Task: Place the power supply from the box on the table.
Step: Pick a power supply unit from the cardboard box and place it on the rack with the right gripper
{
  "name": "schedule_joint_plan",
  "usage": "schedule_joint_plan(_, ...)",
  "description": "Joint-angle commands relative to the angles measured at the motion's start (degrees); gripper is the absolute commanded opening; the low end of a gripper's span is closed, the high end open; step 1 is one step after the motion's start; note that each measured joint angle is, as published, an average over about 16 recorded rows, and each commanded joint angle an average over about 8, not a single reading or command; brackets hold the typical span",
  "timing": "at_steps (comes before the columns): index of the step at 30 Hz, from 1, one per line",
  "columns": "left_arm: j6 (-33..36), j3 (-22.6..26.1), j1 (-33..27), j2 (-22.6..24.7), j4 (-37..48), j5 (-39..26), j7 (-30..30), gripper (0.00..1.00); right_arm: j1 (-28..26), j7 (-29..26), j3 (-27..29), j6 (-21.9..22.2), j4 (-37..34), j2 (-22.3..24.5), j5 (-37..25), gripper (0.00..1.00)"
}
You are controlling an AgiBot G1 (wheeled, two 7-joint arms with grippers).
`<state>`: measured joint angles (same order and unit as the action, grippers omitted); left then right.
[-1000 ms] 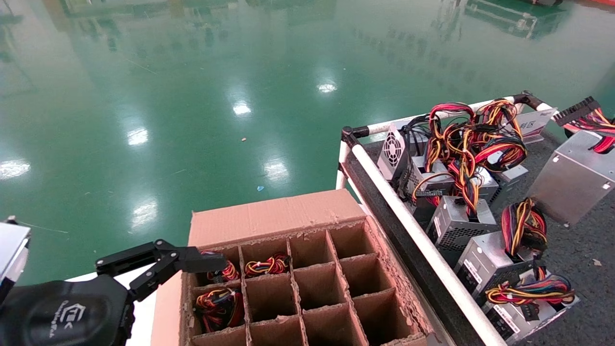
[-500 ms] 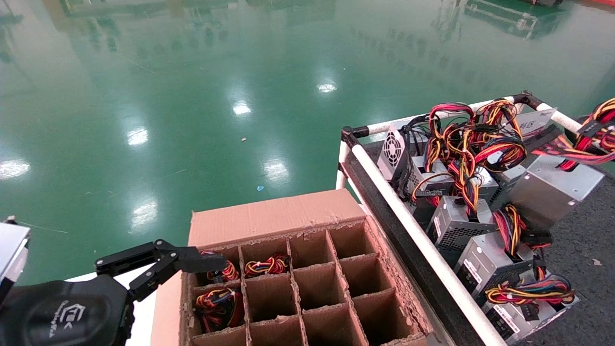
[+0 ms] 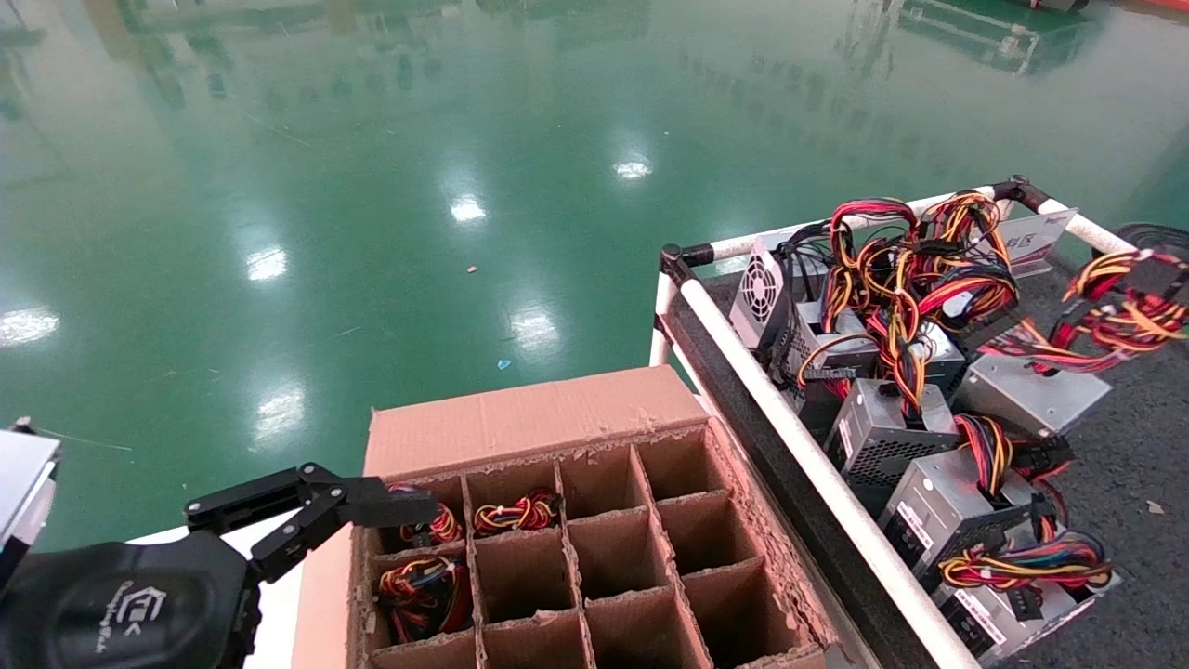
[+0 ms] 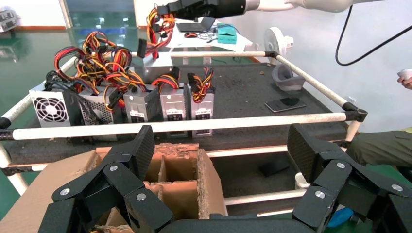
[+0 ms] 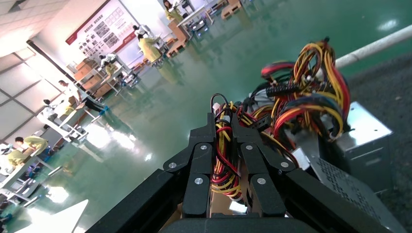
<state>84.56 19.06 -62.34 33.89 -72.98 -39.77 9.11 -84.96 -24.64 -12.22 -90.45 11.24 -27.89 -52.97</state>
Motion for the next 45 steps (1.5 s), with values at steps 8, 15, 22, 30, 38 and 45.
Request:
schedule_joint_plan(8,0.0,0.0,0.0,0.0,0.0,0.0,0.0,1.00,2.7,1.7,-0.7,1.4,-0.8,-2.3,0.4,0.00)
schedule_joint_plan(15,0.0,0.0,0.0,0.0,0.0,0.0,0.0,1.00,3.0,3.5,-1.3,3.7,-2.7,-4.9,-0.4,0.00)
schedule_joint_plan(22,0.0,0.0,0.0,0.0,0.0,0.0,0.0,1.00,2.5,5.0,-2.0,6.1,-4.3,-7.4,-1.5,0.00)
schedule_joint_plan(30,0.0,0.0,0.0,0.0,0.0,0.0,0.0,1.00,0.2,6.3,-2.9,9.3,-5.0,-8.8,-2.9,0.40)
schedule_joint_plan(38,0.0,0.0,0.0,0.0,0.0,0.0,0.0,1.00,-0.8,7.1,-3.4,10.2,-5.2,-9.2,-3.7,1.00)
schedule_joint_plan(45,0.0,0.0,0.0,0.0,0.0,0.0,0.0,1.00,-0.7,7.0,-3.4,10.1,-5.2,-9.1,-3.7,1.00)
